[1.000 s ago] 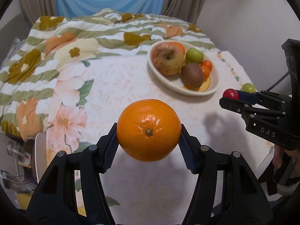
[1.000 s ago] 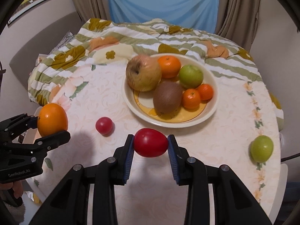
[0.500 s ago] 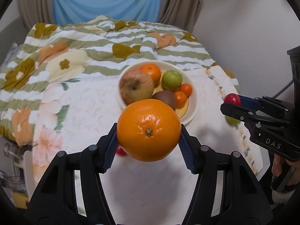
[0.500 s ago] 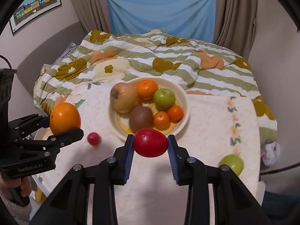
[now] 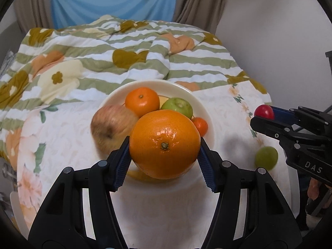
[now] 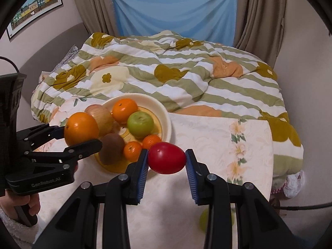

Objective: Organize fruits
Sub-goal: 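Carry the orange with the left tool while the right tool carries the red plum toward the bowl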

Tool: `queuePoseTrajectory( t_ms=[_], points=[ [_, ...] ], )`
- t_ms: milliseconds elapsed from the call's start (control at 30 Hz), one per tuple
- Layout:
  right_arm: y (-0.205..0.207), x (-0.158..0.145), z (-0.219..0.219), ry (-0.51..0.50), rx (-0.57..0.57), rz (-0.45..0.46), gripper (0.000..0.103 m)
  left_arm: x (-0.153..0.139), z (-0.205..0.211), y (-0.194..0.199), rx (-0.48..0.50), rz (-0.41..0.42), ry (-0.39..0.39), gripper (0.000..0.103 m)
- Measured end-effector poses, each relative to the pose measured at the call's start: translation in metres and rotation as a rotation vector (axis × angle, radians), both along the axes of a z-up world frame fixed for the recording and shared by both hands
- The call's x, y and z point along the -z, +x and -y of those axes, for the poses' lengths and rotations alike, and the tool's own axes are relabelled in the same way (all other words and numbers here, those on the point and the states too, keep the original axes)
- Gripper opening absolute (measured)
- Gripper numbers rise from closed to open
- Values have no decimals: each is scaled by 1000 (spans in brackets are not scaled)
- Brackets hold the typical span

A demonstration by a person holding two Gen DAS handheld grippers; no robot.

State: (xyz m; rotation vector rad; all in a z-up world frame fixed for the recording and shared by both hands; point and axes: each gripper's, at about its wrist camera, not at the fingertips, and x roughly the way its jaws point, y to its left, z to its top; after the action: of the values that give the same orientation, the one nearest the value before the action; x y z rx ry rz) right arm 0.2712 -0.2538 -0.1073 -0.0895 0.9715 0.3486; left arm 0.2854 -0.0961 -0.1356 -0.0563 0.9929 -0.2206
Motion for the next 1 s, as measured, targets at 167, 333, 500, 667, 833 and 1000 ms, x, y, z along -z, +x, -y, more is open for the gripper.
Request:
queuePoseTrajectory(
  t_ms=[167, 333, 500, 667, 833, 1000],
  points=[
    [17, 6, 6, 6, -23, -12, 33, 9, 12, 17, -11, -5, 51, 67],
    [27, 12, 9, 5, -37, -23, 33, 18, 21, 24, -17, 1, 81, 67],
    [31, 17, 14, 9, -42, -34, 33, 24, 27, 28, -34, -11, 102, 70],
    [32, 17, 15, 14, -42, -35, 33, 7, 24, 19, -62, 50, 60, 103],
    [32, 15, 15, 18, -41, -32, 33, -8, 10, 8, -87, 70, 50, 103],
    [28, 10, 8, 30, -53, -21, 33, -17, -10, -6, -133, 63, 50, 103]
  ],
)
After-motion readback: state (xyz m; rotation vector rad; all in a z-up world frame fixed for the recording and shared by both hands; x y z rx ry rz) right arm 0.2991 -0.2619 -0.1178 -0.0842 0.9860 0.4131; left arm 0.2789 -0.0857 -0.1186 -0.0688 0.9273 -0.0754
